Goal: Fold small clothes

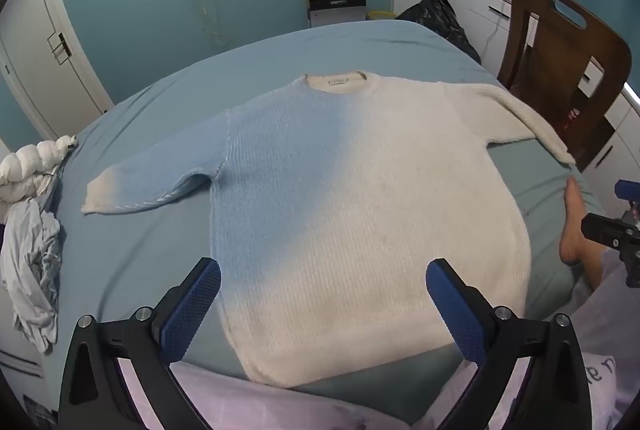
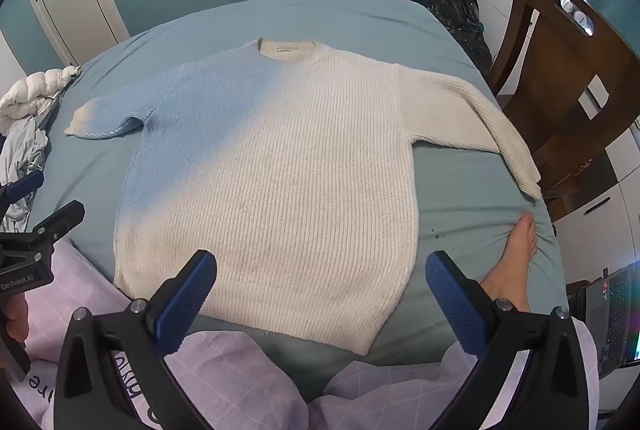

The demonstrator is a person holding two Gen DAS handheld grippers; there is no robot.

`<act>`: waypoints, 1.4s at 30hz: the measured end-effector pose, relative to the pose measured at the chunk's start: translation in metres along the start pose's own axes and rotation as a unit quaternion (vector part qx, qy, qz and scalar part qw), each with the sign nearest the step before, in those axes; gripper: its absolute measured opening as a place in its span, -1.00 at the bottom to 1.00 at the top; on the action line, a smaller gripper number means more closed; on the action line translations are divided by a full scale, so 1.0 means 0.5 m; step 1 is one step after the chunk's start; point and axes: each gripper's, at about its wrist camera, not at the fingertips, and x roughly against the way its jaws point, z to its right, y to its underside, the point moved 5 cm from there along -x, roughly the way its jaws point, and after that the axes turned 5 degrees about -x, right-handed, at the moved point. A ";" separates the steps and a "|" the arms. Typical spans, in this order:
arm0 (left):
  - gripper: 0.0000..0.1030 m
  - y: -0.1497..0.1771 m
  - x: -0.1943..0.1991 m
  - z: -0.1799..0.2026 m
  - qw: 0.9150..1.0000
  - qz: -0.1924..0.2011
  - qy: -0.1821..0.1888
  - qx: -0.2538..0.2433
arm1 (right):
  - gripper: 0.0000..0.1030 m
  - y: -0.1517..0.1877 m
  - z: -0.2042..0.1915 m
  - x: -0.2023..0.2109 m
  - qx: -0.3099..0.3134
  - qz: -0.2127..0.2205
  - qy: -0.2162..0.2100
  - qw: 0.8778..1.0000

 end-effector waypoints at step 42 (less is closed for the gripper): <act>1.00 0.002 -0.009 -0.006 1.000 0.005 -0.018 -0.005 | 0.99 0.006 -0.005 -0.015 0.002 -0.023 0.002 1.000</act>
